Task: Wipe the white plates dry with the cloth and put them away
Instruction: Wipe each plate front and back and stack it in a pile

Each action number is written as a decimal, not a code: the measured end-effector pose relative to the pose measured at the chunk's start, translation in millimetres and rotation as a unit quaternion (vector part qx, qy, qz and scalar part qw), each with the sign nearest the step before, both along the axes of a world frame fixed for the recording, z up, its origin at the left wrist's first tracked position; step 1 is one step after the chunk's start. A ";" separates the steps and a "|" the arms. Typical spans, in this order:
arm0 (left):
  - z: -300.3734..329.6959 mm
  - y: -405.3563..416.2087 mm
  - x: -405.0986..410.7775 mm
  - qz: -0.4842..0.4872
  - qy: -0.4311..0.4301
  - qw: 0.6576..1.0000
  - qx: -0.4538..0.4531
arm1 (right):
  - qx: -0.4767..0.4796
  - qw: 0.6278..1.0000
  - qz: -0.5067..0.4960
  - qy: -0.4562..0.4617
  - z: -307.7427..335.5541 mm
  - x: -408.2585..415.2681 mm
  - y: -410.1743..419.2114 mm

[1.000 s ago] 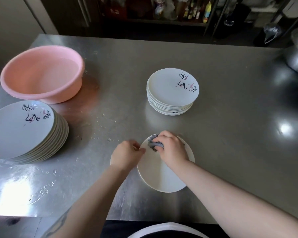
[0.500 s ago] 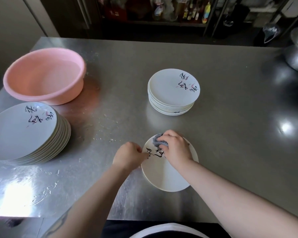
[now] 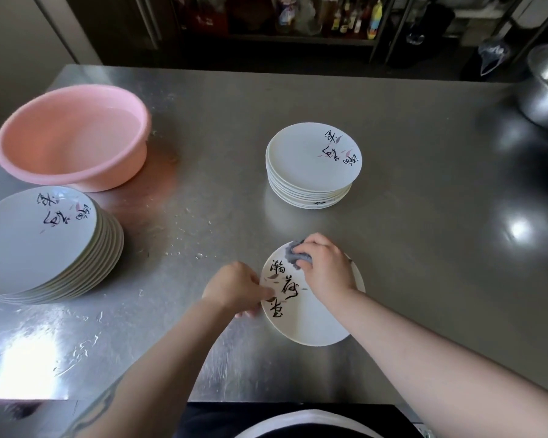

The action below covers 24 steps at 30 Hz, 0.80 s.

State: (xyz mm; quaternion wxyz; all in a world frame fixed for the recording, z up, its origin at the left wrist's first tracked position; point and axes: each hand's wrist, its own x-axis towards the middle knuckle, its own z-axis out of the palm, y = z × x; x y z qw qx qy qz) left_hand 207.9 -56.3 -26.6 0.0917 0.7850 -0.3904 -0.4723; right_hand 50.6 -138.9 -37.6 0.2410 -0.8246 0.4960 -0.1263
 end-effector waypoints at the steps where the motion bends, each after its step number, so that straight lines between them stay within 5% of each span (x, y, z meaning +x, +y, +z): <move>1: 0.5 -6.5 -0.1 0.027 -0.042 0.998 -0.049 | -0.001 1.000 0.014 -0.002 0.1 1.6 1.5; 5: 3.7 -29.3 -7.7 0.027 -0.124 0.984 -0.129 | 0.002 0.999 0.051 -0.008 0.4 7.0 4.0; 13: 1.0 -13.1 -6.0 -0.039 0.052 0.995 0.081 | -0.003 1.000 -0.018 0.003 -0.4 -10.3 -4.7; 19: 0.9 -26.4 -9.8 0.037 -0.102 0.985 -0.135 | 0.001 0.998 0.054 -0.027 -0.6 0.6 7.3; 24: 2.5 -26.3 -8.3 -0.016 -0.048 0.999 -0.004 | -0.006 0.999 0.020 0.029 0.1 -6.8 -3.4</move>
